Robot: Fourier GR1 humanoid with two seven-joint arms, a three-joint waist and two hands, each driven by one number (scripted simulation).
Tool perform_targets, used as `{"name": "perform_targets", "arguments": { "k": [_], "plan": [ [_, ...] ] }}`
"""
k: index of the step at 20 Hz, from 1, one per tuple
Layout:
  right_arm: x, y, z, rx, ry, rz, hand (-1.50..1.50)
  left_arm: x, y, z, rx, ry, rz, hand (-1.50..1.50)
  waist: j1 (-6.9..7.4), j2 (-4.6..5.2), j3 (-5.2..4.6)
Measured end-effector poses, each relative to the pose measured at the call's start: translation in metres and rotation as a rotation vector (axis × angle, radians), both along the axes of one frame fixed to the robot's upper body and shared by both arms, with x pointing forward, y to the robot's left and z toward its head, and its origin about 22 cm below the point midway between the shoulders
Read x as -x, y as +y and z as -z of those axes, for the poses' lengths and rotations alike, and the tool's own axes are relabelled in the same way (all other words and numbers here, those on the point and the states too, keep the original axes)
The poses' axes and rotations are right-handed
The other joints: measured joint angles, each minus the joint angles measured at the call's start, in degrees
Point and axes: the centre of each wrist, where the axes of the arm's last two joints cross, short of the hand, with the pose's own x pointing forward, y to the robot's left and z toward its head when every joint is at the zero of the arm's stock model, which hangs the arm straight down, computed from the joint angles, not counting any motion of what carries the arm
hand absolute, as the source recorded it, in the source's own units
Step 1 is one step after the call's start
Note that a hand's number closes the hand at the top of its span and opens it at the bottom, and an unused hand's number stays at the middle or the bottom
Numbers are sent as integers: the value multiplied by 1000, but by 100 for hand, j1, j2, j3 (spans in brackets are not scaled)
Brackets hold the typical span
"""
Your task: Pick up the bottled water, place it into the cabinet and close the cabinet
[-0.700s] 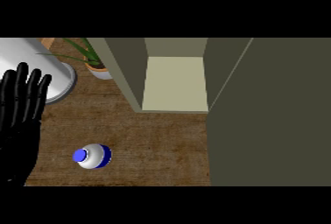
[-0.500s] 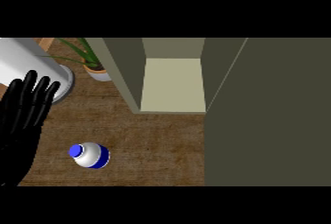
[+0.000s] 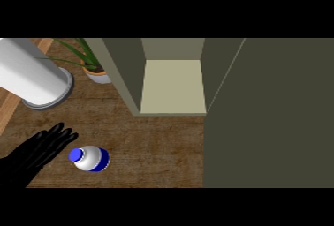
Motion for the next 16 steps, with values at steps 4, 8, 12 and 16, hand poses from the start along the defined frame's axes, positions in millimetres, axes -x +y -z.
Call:
{"name": "perform_targets", "arguments": {
  "k": [4,8,12,16],
  "plan": [
    [28,-5,-9,-17,29,-16,-150,22,31,-1,-7,40,38,-150,19,0,5],
    [44,-7,-9,-2,54,-17,-150,33,50,-3,-30,57,28,-150,10,3,6],
    [56,-3,-4,-16,83,-32,-150,36,63,3,-51,72,16,-150,-13,4,6],
    [63,-6,0,-8,95,-28,-150,38,70,11,-61,74,-13,-150,-26,6,6]
  ]
}}
